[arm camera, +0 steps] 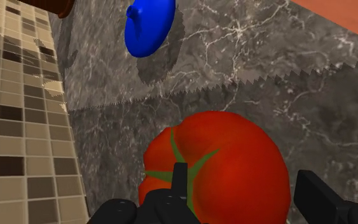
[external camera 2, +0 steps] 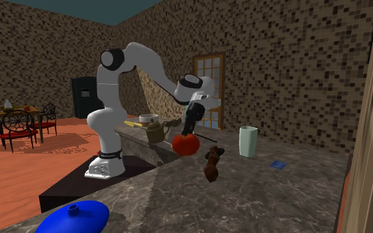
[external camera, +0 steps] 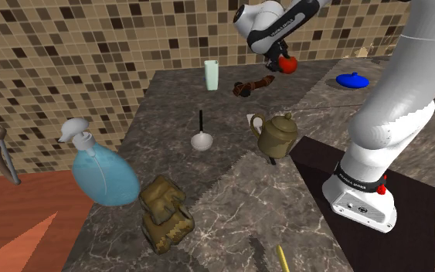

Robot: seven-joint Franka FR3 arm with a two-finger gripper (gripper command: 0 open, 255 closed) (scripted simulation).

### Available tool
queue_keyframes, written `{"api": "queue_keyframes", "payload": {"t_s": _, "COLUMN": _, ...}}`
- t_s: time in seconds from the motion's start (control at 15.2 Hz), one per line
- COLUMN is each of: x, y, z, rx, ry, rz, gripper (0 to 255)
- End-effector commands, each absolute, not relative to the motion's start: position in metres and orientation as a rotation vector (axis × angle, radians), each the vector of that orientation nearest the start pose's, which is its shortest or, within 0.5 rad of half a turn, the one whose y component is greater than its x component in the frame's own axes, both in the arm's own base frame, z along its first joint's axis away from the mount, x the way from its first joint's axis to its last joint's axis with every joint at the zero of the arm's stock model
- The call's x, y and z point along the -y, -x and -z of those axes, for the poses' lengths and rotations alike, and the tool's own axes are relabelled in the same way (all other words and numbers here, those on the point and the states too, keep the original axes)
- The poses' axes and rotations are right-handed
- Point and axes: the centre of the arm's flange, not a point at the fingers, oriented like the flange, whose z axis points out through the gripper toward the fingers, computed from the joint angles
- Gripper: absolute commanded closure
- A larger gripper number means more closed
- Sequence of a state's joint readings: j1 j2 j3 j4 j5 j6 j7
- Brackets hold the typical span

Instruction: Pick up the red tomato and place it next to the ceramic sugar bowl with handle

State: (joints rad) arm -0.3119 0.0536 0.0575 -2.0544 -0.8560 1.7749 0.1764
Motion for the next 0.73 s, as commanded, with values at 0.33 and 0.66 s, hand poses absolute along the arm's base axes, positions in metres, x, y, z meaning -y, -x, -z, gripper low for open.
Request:
{"api": "queue_keyframes", "payload": {"t_s": 0.33, "x": 0.199, "y": -0.501, "z": -0.452, "rx": 0.115, "ry": -2.323, "rz": 0.423, "gripper": 255}}
{"api": "queue_keyframes", "payload": {"t_s": 0.66, "x": 0.201, "y": -0.497, "z": -0.444, "rx": 0.073, "ry": -2.320, "rz": 0.405, "gripper": 0}}
